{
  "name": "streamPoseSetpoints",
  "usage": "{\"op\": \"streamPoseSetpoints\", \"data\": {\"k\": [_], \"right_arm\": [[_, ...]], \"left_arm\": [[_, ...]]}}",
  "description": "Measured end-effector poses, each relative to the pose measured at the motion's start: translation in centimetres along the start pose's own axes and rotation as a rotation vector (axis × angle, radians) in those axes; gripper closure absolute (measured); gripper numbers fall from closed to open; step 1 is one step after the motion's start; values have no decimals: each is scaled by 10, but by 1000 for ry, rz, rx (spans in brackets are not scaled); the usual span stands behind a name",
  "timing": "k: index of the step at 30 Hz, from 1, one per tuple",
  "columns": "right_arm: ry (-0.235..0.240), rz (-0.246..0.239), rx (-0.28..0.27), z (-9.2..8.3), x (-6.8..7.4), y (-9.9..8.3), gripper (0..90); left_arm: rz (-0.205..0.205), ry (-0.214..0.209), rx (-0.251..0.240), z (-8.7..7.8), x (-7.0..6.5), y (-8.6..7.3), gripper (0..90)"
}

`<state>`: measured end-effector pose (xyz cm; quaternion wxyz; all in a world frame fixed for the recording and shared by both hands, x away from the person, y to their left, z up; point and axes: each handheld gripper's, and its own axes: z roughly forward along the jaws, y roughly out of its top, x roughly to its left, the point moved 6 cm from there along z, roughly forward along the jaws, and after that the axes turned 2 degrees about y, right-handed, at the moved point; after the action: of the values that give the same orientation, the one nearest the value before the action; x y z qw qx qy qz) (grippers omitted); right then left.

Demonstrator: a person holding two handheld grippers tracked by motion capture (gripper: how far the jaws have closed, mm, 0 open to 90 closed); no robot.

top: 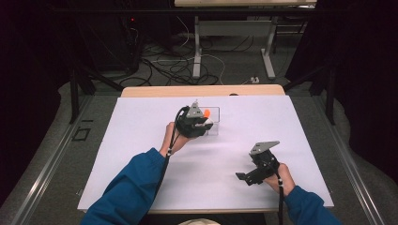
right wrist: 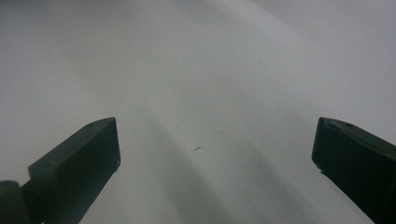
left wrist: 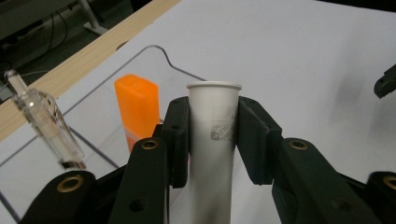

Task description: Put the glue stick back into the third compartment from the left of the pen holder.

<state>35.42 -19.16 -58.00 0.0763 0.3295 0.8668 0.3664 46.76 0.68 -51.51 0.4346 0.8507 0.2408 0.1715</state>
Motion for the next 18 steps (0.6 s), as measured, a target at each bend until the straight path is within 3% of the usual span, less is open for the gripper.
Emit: {"op": "streamPoseSetpoints", "data": {"k": [18], "right_arm": [[14, -3, -8, 0, 0, 0, 5]], "left_arm": [[19, -4, -88, 21, 8, 42, 664]]}}
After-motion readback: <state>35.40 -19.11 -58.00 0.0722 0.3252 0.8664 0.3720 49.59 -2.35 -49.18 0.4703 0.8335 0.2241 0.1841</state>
